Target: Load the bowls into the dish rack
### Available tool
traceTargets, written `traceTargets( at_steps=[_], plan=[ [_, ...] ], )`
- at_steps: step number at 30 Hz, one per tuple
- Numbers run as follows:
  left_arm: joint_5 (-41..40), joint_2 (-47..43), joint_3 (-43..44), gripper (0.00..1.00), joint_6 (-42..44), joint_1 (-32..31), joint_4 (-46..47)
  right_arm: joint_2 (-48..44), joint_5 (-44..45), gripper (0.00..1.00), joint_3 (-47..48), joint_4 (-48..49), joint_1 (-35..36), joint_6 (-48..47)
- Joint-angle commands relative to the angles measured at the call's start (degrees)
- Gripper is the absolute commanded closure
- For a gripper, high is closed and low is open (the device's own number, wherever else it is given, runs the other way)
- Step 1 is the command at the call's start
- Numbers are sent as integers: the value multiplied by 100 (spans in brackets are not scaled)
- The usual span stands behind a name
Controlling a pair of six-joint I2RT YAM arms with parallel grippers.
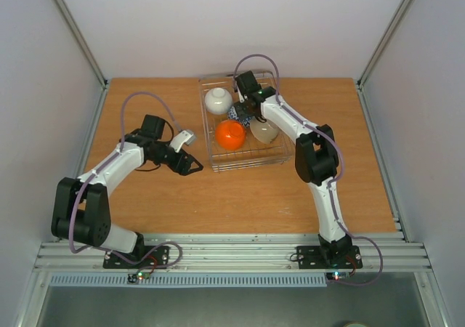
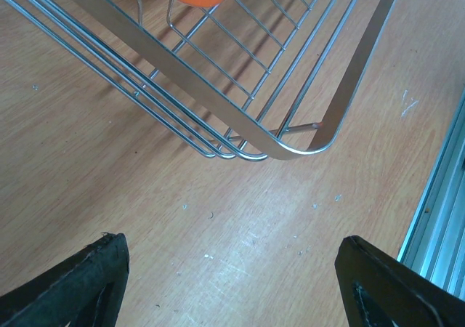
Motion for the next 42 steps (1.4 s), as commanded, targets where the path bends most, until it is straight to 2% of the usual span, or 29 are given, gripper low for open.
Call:
traceTargets(
  at_steps=[1, 8, 16, 19, 24, 26, 35, 42],
  plan=[
    [-14, 45, 154, 22, 117, 20, 25, 175, -154, 99, 185, -250, 0, 54],
    [-14, 43, 161, 22, 117, 19, 17, 70, -6, 99, 114, -158, 13, 68],
    [-186, -113, 138, 22, 52, 21, 107, -713, 122, 98, -278, 214, 14, -51],
    [-297, -256, 122, 22, 56, 19, 149, -1069, 180, 92, -525, 272, 14, -1],
    [-754, -696, -54, 21, -25, 19, 455, -1923, 331, 71, -1288, 534, 16, 108],
    [-1010, -835, -109, 21, -62, 19, 574, -2300, 422, 66, -1670, 660, 22, 177],
    [-1663, -1150, -298, 19, -316, 19, 1073, -4080, 1050, 52, -3679, 953, 23, 550],
    [-2247, -1196, -343, 19, -527, 21, 1318, -5444, 1203, 47, -5193, 1022, 23, 1030]
  ],
)
